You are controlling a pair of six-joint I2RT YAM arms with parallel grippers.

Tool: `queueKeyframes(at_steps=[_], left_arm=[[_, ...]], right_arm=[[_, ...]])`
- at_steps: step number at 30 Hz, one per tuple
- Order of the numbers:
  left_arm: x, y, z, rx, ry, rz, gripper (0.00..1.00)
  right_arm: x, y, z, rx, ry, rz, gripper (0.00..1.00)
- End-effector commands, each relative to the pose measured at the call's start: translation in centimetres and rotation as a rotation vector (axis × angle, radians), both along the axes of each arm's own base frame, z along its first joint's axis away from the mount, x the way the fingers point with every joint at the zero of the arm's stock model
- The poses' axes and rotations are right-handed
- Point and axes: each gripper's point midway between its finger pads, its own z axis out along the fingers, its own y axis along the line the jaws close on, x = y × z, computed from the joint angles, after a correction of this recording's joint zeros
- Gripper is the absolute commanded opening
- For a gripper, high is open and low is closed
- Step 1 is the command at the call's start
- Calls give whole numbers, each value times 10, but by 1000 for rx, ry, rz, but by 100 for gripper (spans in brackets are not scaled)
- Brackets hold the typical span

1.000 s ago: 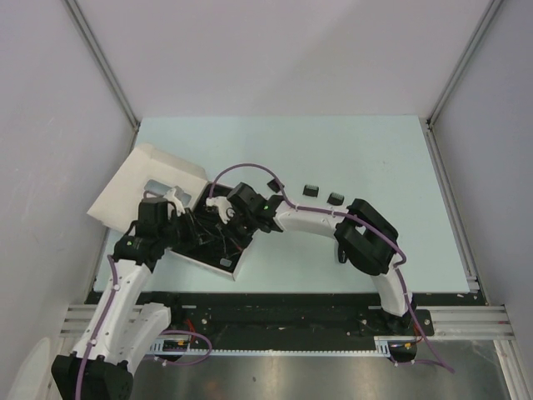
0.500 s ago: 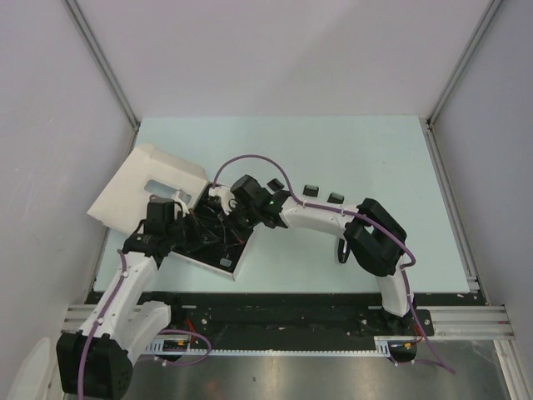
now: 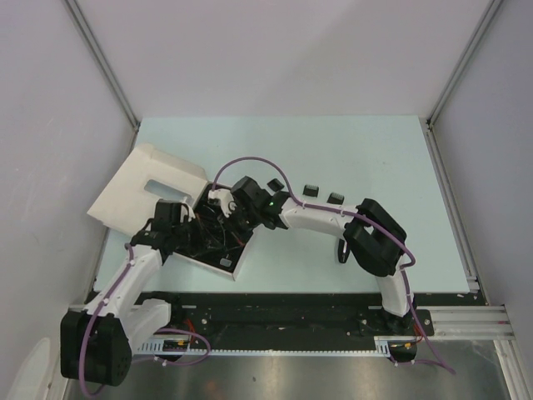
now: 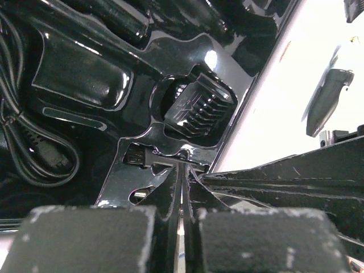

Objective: Sort the hair-cutting tools
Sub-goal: Place the haircut tool in the storage box.

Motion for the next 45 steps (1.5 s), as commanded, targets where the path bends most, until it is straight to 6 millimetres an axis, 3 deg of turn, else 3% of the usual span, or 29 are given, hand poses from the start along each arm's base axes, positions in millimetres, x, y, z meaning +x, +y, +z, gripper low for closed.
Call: queueKeyframes(at_steps=[1,14,20,40,45], left_arm=[[0,-3,-1,-14,-6,-7,0],[-1,-2,-2,-1,1,-10,0],[-5,2,-9,20,24,-7,0],[-1,15,-26,109,70,46,0],[-1,15,-31,112,99,57,0]], right_arm=[[-8,3,2,19,7,39,0],[-16,3,-21,-22,44,58,0],[-2,-1,-32,-61,34,-12,0],[2,-2,-33,-55,58,-14,0],[1,-1,-23,-31,61,-8,0]])
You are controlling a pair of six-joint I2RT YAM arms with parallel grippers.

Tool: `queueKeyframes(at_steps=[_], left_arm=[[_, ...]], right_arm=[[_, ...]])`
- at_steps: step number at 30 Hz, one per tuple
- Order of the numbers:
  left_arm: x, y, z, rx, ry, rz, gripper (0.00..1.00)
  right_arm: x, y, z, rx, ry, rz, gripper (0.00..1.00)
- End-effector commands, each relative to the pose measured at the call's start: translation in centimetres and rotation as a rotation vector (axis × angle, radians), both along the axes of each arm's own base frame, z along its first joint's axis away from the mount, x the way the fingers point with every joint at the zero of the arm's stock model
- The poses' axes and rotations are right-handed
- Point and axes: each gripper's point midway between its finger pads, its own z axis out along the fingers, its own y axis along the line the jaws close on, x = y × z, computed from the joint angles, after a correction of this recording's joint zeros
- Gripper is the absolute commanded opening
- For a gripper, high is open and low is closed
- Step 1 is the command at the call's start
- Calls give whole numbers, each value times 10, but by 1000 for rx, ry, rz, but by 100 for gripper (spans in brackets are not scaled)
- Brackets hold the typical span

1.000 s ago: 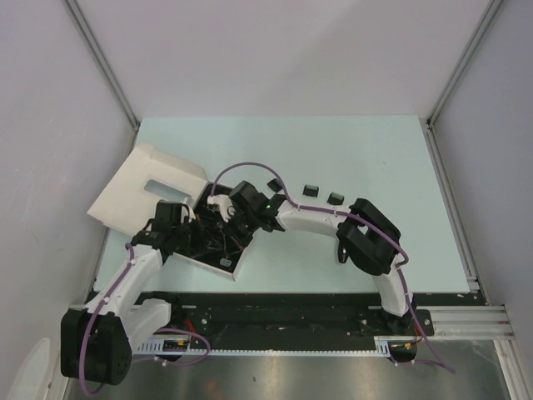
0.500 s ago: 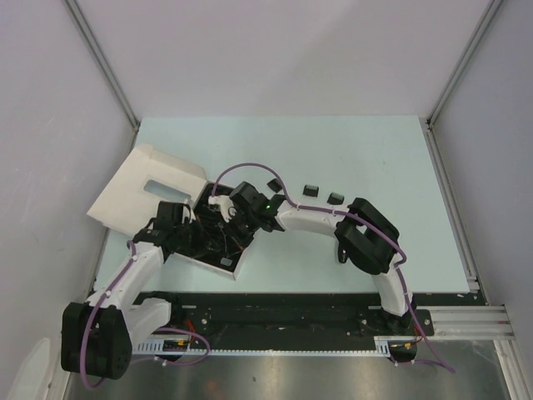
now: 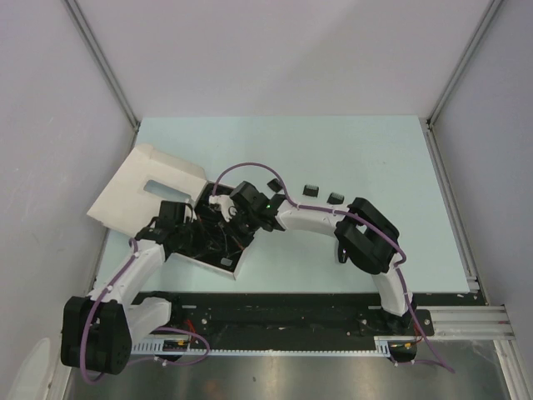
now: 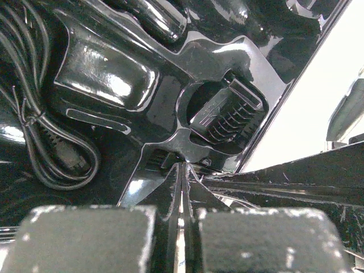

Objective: Sort the hair-cutting tools
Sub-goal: Place the haircut tool in the storage box.

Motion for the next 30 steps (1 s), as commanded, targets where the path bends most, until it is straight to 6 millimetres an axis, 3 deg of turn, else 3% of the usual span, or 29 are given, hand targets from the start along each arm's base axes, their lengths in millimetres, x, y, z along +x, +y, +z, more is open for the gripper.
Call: queueKeyframes(at_steps=[1,8,13,17,23,26,30], left_arm=[[0,8,-8,55,29,30,0],[5,8,1,53,-3,23,0],[21,9,40,53,-140,30,0],[27,8,60,49,-187,27,0],[32,9,74,57,-238,17,1],[36,10,80,68,-262,9,6],[37,10,79,71,-254,-1,6]], right_arm=[[7,2,7,20,-9,-10,0],[21,4,39,67,-99,-65,0],[40,2,72,111,-200,-143,0],[47,1,92,146,-222,-170,0],[68,-12,93,94,-292,-269,0],[78,-21,91,67,-302,-324,0],[81,-19,77,48,-290,-326,0]])
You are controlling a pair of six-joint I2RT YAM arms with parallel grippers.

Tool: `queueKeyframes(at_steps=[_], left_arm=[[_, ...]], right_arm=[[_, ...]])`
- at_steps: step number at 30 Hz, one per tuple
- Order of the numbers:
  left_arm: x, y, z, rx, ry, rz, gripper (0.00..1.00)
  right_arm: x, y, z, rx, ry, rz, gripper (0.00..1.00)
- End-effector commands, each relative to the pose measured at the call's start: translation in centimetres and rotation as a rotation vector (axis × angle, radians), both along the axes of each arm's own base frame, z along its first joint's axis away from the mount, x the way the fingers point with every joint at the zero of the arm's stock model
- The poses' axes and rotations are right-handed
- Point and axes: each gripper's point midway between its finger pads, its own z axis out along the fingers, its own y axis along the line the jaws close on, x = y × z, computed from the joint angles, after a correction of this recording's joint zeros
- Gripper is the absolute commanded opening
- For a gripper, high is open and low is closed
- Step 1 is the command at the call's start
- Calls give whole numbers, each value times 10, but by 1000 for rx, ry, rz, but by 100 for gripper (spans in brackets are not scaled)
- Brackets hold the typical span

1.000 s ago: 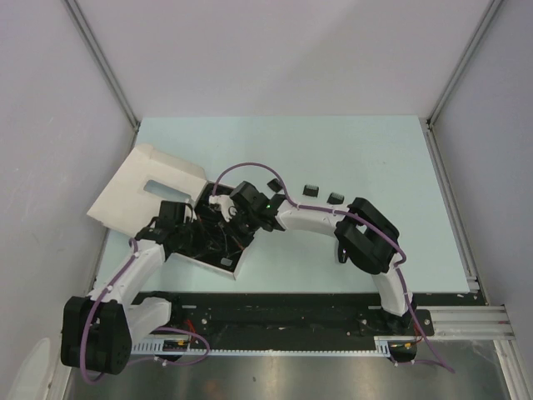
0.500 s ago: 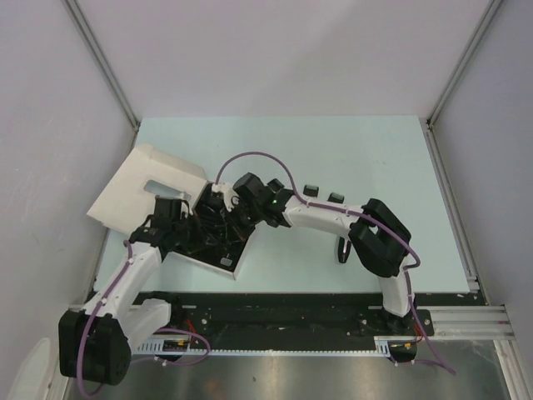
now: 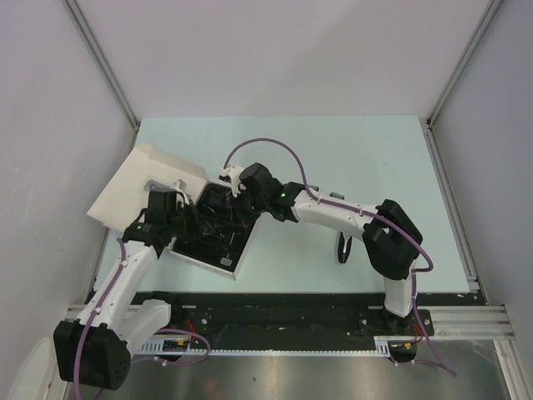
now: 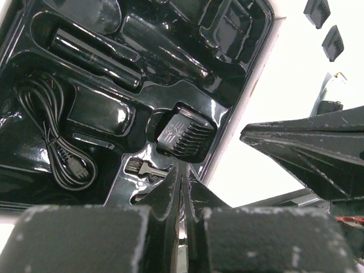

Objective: Sort the hair-cutting tools
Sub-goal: Place the haircut tool in the storage box.

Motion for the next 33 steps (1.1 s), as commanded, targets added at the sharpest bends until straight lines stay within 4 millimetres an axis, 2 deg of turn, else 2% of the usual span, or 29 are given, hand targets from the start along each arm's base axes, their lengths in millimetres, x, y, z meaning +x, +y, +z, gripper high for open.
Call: queueKeyframes(at_steps=[1,10,16,19,25,33], left_arm=[[10,1,17,23,-60,-17,6],[5,1,12,24,-56,-23,6],[0,1,6,16,-41,-18,6],[-1,1,6,16,-40,-16,6],[1,3,9,22,-52,-11,7],[10,5,23,40,-95,-9,11]], right_arm=[[12,0,9,14,-30,-53,0],[7,15,-38,-62,24,-34,0],[8,14,-56,-101,48,-40,0],[6,12,-59,-113,48,-39,0],[14,10,-38,-95,-17,-65,0],[27,6,22,-11,-117,-125,1]])
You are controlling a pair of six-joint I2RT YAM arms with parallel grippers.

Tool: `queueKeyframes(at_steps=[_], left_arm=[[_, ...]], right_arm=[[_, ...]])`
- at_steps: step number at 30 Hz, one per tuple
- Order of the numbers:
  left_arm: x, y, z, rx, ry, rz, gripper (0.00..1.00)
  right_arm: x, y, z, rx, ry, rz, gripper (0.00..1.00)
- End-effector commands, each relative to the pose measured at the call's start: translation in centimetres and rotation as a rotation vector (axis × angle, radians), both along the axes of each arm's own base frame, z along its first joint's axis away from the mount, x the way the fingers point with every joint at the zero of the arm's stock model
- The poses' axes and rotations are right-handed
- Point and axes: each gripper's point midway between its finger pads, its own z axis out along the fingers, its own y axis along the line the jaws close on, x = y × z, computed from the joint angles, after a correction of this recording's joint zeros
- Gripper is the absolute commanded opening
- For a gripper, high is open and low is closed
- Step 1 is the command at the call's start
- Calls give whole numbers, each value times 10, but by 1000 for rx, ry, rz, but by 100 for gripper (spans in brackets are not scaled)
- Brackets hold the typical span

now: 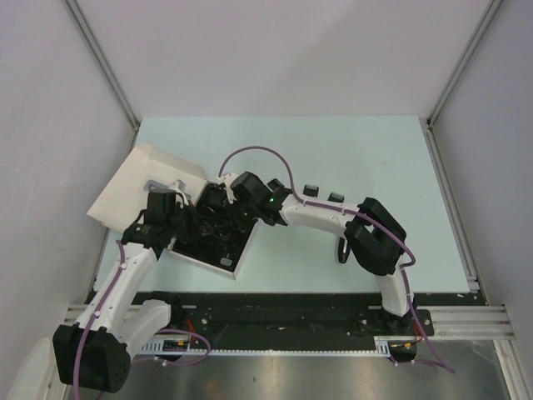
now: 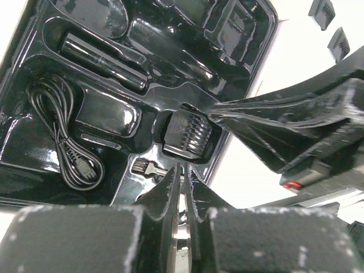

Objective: Sort the hair-cutting tools
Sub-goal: Place the haircut tool in the storage box.

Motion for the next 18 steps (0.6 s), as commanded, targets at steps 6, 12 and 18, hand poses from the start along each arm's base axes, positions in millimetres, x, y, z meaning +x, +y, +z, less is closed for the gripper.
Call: queueKeyframes(at_steps=[6,12,18], left_arm=[[15,2,24,25,-81,-8,14],[14,4,18,43,-71,-5,14],[16,15,19,86,-87,37,14]], right_arm=[[21,-10,93,118,-162,-79,13],[-6,-1,85,130,-100,73,10],[-33,24,50,107,-30,176,0]])
